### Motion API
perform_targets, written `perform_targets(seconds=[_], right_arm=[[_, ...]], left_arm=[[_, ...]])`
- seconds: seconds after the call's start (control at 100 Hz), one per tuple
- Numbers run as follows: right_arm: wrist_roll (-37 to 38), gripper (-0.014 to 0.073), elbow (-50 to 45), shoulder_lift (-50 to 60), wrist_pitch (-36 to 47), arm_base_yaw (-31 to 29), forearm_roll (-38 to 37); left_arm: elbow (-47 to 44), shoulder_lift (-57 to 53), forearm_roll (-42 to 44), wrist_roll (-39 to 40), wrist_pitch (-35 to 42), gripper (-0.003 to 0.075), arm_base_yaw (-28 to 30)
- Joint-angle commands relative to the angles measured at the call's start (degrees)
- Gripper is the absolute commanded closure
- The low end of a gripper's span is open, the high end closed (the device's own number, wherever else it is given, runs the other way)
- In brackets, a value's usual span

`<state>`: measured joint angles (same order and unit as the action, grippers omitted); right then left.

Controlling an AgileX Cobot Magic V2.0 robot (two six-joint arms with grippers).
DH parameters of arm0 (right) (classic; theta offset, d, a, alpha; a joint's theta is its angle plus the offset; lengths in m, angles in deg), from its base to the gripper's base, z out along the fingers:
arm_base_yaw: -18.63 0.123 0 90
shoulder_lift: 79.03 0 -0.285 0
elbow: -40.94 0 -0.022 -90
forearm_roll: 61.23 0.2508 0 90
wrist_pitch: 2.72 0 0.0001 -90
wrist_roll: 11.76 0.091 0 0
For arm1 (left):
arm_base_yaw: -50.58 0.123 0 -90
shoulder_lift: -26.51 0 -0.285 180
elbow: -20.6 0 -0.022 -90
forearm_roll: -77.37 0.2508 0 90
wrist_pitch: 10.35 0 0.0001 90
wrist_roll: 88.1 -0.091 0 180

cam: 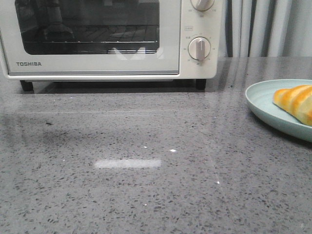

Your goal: Put bread in oven

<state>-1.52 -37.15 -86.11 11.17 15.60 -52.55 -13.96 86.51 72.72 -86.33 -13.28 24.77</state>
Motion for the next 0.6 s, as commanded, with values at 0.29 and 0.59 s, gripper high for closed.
perform_targets(seconds=[0.29,0.59], right_arm=[[0.18,0.0418,0.36,1.25,3.3,0.1,-1.0],[0.3,0.0418,0.36,1.25,3.3,0.1,-1.08]], left_arm=[[6.36,7.4,1.84,-0.12,8.7,0.074,-0.41],[6.44,10.57,2.58,-0.12,13.94,0.074,-0.41]])
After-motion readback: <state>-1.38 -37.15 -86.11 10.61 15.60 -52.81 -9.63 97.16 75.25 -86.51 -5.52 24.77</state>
